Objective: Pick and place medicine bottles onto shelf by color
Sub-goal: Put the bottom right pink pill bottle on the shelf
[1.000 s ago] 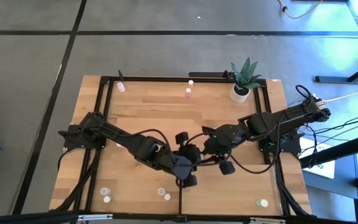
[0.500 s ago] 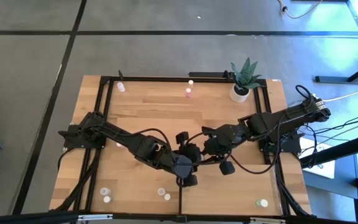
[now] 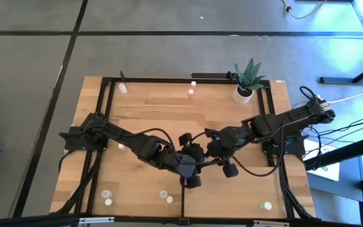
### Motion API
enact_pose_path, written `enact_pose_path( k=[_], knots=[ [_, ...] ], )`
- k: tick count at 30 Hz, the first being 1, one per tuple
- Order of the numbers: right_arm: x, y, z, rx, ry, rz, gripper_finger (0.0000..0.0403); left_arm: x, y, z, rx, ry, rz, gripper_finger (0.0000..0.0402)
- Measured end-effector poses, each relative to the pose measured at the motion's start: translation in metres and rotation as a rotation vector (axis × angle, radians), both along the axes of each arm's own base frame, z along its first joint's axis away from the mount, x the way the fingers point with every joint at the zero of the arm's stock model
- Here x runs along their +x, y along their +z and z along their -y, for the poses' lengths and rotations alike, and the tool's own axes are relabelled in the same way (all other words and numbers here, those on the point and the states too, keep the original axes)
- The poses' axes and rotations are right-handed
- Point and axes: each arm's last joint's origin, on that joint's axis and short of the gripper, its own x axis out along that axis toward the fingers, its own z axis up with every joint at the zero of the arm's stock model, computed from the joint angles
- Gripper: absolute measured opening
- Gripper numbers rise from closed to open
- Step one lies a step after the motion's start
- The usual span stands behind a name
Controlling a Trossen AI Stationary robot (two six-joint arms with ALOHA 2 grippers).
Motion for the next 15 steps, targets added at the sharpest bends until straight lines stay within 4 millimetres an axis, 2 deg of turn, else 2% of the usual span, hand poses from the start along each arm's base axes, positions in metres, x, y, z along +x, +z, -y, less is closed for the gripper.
enact_pose_path(
  k=[8, 15],
  knots=[
    [0.0001, 0.0001, 0.0000, 0.000, 0.000, 0.001, 0.0103, -0.0004, -0.0003, 0.0005, 0.096, -0.070, -0.023, 0.0146],
    [0.0003, 0.0004, -0.0001, 0.001, -0.002, 0.005, 0.0103, -0.0018, 0.0022, -0.0002, 0.097, -0.072, -0.018, 0.0146]
  ],
)
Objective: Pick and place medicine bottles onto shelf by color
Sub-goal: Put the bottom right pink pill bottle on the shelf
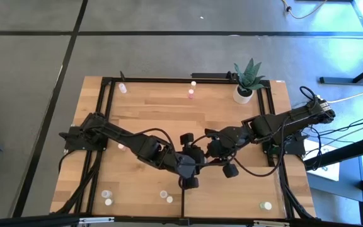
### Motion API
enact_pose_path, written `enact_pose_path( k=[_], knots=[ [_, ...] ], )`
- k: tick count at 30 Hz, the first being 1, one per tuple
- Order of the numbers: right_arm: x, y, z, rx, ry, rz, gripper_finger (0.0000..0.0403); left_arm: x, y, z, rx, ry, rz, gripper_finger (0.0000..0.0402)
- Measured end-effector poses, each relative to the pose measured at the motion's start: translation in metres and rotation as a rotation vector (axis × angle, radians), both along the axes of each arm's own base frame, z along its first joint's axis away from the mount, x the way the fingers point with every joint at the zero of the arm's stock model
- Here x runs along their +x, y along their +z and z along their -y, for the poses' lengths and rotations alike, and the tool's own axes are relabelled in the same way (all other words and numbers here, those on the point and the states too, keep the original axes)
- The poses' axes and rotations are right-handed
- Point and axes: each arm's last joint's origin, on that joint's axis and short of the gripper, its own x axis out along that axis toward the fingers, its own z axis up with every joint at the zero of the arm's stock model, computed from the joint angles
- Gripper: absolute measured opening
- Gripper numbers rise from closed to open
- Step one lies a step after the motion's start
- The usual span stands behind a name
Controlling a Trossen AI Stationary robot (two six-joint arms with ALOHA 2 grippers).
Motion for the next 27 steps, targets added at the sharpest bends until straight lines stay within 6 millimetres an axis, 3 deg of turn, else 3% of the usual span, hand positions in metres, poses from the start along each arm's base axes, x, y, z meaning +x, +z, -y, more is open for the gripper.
enact_pose_path(
  k=[27],
  knots=[
    [0.000, 0.000, 0.000, -0.009, -0.011, 0.009, 0.0103, -0.028, 0.034, -0.012, 0.002, 0.019, 0.042, 0.0145]
  ],
)
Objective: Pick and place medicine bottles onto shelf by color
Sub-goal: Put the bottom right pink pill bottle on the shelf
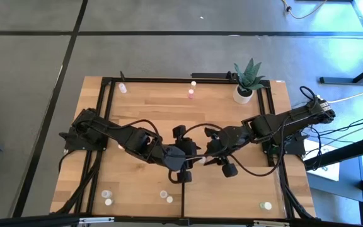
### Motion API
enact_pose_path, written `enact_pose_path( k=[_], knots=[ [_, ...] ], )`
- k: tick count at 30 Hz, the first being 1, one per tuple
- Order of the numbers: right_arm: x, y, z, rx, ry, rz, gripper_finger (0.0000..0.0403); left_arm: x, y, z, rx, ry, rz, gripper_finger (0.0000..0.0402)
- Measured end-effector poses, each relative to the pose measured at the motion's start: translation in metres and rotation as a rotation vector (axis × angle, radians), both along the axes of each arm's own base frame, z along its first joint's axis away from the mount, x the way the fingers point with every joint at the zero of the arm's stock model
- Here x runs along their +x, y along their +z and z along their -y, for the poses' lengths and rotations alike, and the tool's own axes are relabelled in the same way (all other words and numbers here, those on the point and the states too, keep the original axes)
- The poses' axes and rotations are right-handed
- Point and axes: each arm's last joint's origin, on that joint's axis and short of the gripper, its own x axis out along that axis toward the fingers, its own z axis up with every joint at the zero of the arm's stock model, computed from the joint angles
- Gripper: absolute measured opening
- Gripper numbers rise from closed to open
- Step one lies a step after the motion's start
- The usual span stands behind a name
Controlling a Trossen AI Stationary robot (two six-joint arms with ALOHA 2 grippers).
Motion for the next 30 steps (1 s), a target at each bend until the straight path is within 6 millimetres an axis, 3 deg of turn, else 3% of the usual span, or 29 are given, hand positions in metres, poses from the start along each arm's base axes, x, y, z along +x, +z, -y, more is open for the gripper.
enact_pose_path(
  k=[17, 30],
  knots=[
    [0.000, 0.001, 0.000, 0.001, 0.001, 0.008, 0.0103, -0.013, 0.005, -0.005, -0.036, 0.037, -0.040, 0.0145],
    [0.006, 0.009, -0.002, -0.016, 0.044, 0.139, 0.0103, -0.024, -0.002, 0.000, -0.099, 0.098, -0.117, 0.0146]
  ],
)
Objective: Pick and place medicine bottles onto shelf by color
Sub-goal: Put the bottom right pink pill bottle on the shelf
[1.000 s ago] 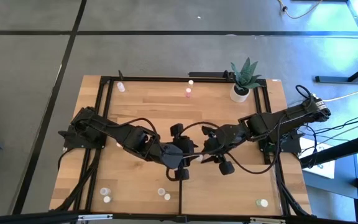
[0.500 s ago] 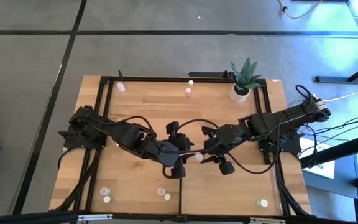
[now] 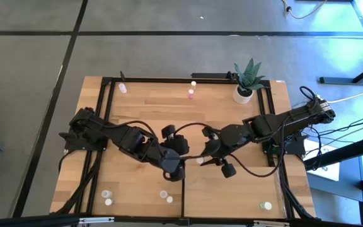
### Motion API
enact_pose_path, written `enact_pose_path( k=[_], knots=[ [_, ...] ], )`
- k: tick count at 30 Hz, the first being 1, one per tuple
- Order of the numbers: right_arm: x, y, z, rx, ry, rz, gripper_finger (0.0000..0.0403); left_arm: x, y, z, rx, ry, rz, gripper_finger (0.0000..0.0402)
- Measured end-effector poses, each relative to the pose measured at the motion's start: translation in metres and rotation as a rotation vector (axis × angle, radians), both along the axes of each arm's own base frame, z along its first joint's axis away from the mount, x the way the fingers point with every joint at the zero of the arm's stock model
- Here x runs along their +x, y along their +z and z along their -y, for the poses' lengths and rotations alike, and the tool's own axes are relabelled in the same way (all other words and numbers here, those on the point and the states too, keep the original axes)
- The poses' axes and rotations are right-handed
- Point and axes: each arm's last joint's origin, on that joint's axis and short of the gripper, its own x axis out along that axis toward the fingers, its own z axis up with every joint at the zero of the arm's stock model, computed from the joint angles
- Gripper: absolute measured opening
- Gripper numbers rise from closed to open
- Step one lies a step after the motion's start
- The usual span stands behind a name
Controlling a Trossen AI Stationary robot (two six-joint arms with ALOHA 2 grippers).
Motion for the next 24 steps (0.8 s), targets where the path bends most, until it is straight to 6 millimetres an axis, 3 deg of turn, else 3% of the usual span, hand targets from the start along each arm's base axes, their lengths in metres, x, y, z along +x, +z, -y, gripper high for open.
enact_pose_path(
  k=[12, 24],
  knots=[
    [0.006, 0.013, -0.002, -0.021, 0.041, 0.173, 0.0103, -0.014, 0.007, 0.015, 0.010, -0.026, 0.028, 0.0145],
    [0.007, 0.015, -0.003, -0.034, 0.053, 0.213, 0.0103, -0.023, 0.018, 0.025, 0.054, -0.005, 0.119, 0.0145]
  ],
)
